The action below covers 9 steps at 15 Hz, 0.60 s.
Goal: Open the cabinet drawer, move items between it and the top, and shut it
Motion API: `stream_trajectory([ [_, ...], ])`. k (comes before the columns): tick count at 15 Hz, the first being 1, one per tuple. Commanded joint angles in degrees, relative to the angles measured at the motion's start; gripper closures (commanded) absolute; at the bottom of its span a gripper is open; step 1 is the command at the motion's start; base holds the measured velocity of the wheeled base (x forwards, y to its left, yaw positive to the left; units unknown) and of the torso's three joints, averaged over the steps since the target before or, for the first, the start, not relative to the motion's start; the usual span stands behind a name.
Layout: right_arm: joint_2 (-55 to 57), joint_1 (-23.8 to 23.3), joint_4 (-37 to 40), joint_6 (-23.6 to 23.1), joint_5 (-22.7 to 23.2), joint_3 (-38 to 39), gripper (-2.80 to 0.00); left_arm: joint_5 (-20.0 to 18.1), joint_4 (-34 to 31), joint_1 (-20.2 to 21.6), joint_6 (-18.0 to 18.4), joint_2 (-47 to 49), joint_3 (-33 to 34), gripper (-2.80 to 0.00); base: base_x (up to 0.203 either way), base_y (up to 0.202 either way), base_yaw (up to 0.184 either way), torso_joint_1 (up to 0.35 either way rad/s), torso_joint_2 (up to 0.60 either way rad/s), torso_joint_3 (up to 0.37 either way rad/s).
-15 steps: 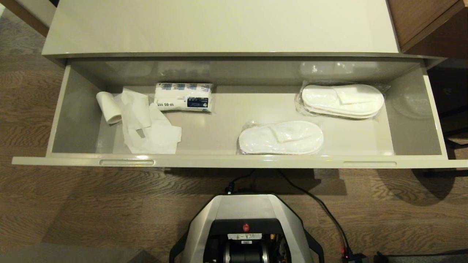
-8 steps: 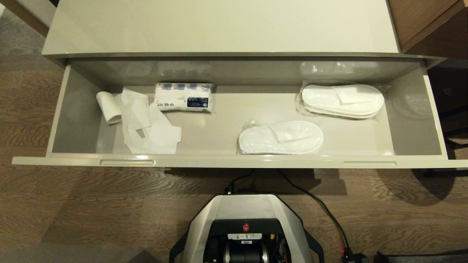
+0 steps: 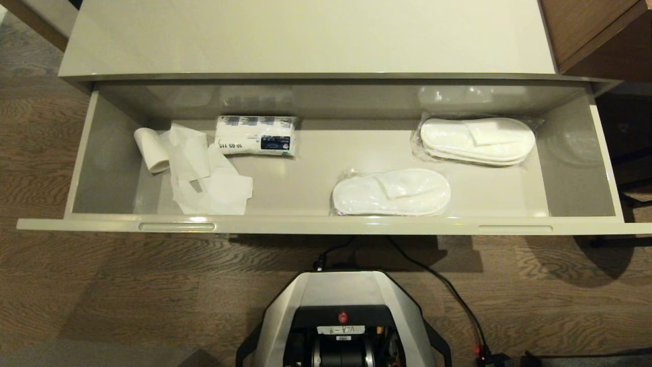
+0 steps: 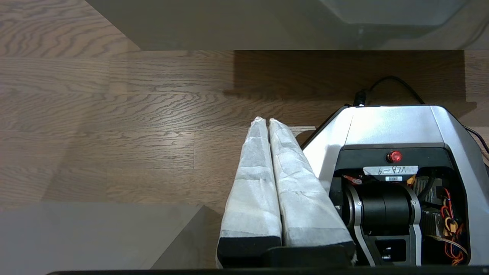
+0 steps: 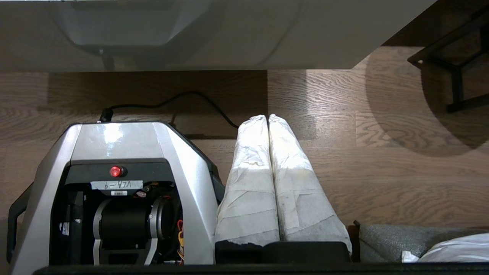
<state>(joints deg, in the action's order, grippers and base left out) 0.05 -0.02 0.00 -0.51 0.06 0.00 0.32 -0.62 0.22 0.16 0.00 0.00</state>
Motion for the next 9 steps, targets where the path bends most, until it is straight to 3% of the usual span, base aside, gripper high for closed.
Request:
stream_trajectory([
  [1, 0.0, 0.1, 0.0, 0.0, 0.0, 0.1, 0.0, 0.0, 0.0, 0.0, 0.0, 0.1, 0.0, 0.0, 0.0, 0.0, 0.0, 0.0, 0.0, 0.0],
  [9, 0.0, 0.0, 0.0, 0.0, 0.0, 0.1, 0.0, 0.0, 0.0, 0.0, 0.0, 0.1, 0.0, 0.0, 0.0, 0.0, 0.0, 0.0, 0.0, 0.0],
])
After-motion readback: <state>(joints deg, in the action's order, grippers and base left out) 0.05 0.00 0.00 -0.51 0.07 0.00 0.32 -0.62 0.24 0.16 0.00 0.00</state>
